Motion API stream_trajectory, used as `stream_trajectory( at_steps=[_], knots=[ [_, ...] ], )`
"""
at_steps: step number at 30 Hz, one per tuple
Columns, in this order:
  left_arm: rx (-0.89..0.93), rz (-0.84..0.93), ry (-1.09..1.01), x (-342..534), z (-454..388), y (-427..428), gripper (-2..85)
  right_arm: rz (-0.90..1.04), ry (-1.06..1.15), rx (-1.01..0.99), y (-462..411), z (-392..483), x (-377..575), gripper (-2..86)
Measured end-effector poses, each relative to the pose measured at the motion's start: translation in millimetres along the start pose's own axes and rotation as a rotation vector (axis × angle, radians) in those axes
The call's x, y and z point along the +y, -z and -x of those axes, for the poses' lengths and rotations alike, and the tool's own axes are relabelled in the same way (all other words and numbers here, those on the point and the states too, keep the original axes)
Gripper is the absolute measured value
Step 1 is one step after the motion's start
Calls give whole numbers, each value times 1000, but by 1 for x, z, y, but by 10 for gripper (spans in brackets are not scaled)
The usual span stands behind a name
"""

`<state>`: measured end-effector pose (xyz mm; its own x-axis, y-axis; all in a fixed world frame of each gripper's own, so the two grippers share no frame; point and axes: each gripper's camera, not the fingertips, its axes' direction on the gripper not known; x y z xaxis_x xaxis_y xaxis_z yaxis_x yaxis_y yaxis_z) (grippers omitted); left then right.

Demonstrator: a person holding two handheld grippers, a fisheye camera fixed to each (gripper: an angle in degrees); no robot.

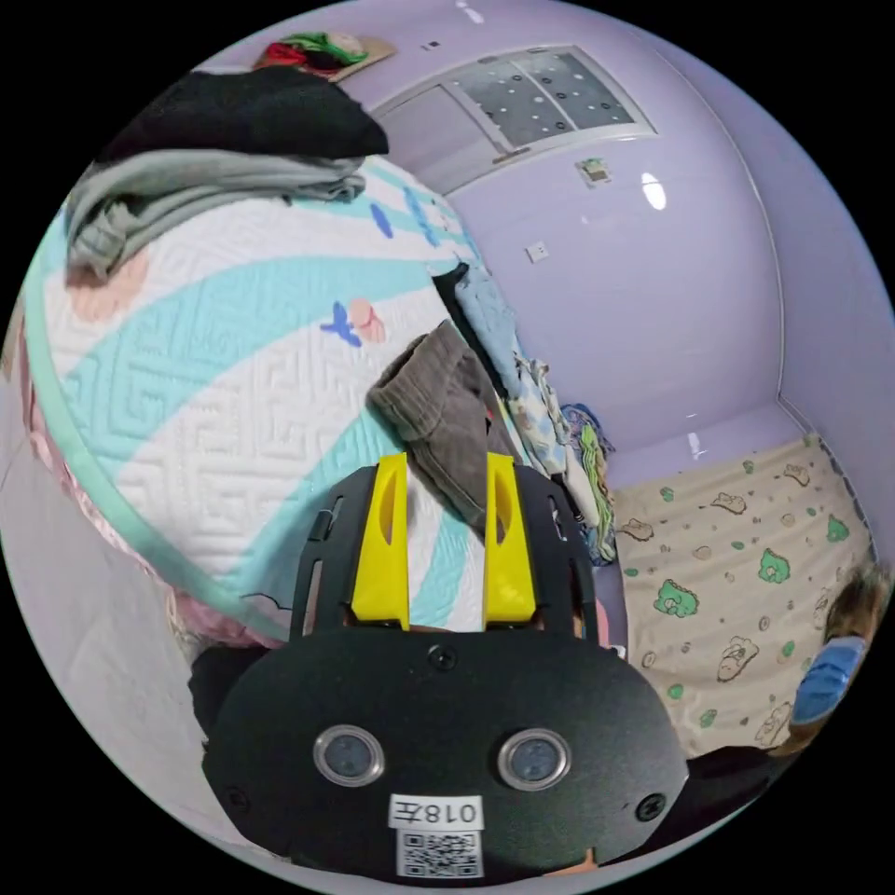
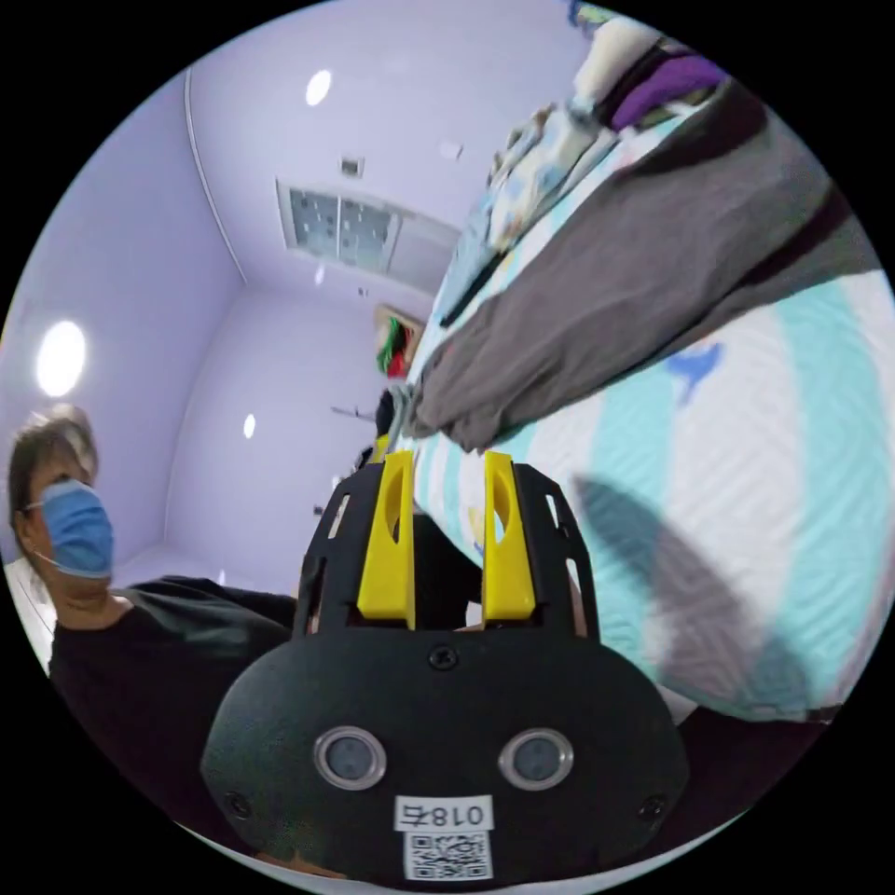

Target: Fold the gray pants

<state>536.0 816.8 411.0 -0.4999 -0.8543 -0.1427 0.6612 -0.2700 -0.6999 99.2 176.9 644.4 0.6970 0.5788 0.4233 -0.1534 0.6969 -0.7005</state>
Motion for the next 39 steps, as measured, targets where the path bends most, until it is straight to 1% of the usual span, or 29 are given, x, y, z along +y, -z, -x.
stream_trajectory(
  at_steps=[2, 3, 7, 10, 11, 14, 17, 19, 21, 22, 24, 26, 27, 29, 31, 33, 35, 36, 37, 38, 39],
  knots=[
    [49, 105, 46, -7, 3, -24, 149, 85, 37, 85, -45, 18, -4, 121],
    [64, 123, 58, -9, 4, -30, 155, 91, 33, 114, -63, 25, -7, 124],
    [144, 167, 124, -31, 6, -52, 165, 15, -116, 102, -78, 12, -22, 127],
    [157, 189, 161, -46, 8, -64, 160, -43, -207, 83, -77, -3, -31, 127],
    [145, 200, 163, -52, 8, -67, 151, -37, -241, 68, -81, -11, -36, 128],
    [136, 212, 173, -59, 6, -68, 129, -10, -316, -65, -96, -28, -41, 129],
    [119, 226, 150, -63, -1, -65, 108, -8, -318, -62, -109, -27, -44, 120],
    [112, 227, 135, -67, -7, -62, 95, -60, -349, -111, -112, -33, -45, 102],
    [117, 225, 110, -70, -16, -59, 81, -172, -388, -187, -106, -40, -42, 34],
    [119, 221, 82, -73, -26, -55, 76, -177, -382, -190, -105, -38, -43, 28],
    [117, 215, 6, -80, -47, -45, 71, -152, -270, -116, -92, -9, -52, 13],
    [100, 220, -174, -92, -87, -23, 68, -143, -187, -101, -73, 19, -59, 9],
    [107, 218, -229, -93, -98, -16, 68, -119, -136, -97, -61, 37, -63, 7],
    [136, 241, -429, -90, -127, 16, 68, -31, -56, -59, -55, 63, -63, 6],
    [111, 283, -489, -80, -125, 36, 70, 65, -30, -25, -64, 76, -53, 7],
    [87, 316, -404, -68, -92, 44, 72, 174, -74, 42, -95, 63, -30, 12],
    [32, 393, -187, -41, -32, 34, 75, 248, -133, 117, -118, 38, -12, 19],
    [32, 386, -135, -33, -20, 35, 75, 278, -187, 77, -123, 22, -2, 30],
    [134, 311, -54, -19, -3, 47, 75, 274, -217, 27, -122, 15, 3, 35],
    [183, 240, -13, -8, 1, 65, 74, 267, -243, -52, -116, 10, 10, 47],
    [179, 215, -11, -4, -1, 74, 73, 273, -209, -64, -106, 15, 14, 56]
  ],
)
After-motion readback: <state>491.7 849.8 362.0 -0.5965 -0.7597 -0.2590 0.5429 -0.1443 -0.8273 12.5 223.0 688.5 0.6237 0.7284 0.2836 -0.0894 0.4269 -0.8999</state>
